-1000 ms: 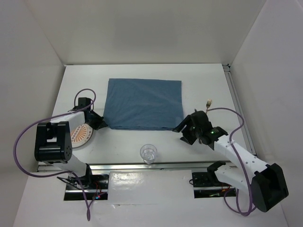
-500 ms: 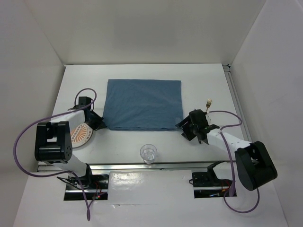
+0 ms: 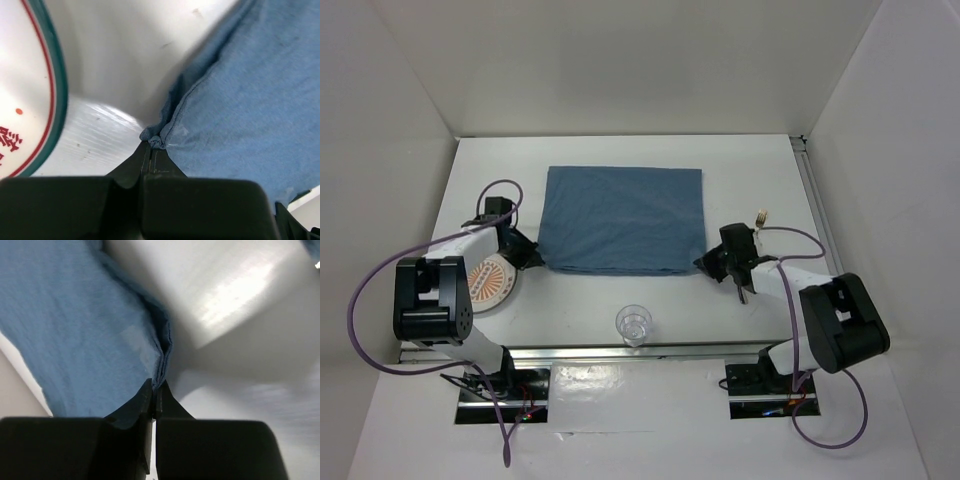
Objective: Set the dinner table for one person
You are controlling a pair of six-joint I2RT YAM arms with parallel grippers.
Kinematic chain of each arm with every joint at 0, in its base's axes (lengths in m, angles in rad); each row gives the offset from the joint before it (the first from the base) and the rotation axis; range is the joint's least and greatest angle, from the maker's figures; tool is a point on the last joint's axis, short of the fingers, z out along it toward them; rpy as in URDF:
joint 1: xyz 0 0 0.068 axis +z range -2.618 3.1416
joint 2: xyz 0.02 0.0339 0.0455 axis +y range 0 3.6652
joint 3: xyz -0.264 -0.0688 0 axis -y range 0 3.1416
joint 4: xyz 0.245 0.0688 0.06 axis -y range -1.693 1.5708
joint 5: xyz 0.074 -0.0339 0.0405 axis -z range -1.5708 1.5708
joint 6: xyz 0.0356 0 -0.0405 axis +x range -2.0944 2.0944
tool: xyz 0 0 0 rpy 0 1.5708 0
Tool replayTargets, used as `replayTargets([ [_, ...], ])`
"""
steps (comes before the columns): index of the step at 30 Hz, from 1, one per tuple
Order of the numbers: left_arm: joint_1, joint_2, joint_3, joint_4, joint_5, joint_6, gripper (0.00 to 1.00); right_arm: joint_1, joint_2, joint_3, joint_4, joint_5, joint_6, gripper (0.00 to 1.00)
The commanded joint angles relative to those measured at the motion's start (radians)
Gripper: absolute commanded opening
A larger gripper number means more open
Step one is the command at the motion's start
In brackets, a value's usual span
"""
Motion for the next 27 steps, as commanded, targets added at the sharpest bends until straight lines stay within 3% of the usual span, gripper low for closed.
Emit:
replayTargets([
  [1, -0.004, -0.019, 0.090, -0.040, 0.009, 0.035, 0.00, -0.002, -0.013, 0.096, -0.011, 0.041, -0.041, 0.00],
  [4, -0.013, -0.028, 0.173, -0.085, 0.049, 0.068, 0.00, -0.015, -0.059, 0.209, -0.050, 0.066, -0.138, 0.00],
  [11, -0.004, -0.039, 0.711, -0.212, 0.141, 0.206, 0.00, -0.051, -0.045, 0.687, -0.227, 0.042, -0.415, 0.00],
  [14, 0.019, -0.105, 0.831, -0.238, 0.152, 0.219, 0.00, -0.051, -0.073, 0.830, -0.281, 0.032, -0.471, 0.00],
  [21, 0.120, -0.235, 0.959, -0.291, 0.186, 0.272, 0.00, -0.051, -0.242, 0.933, -0.326, 0.068, -0.509, 0.00],
  [27, 0.142, -0.130, 1.057, -0.321, 0.273, 0.294, 0.00, -0.062, -0.138, 1.031, -0.354, 0.102, -0.583, 0.00],
])
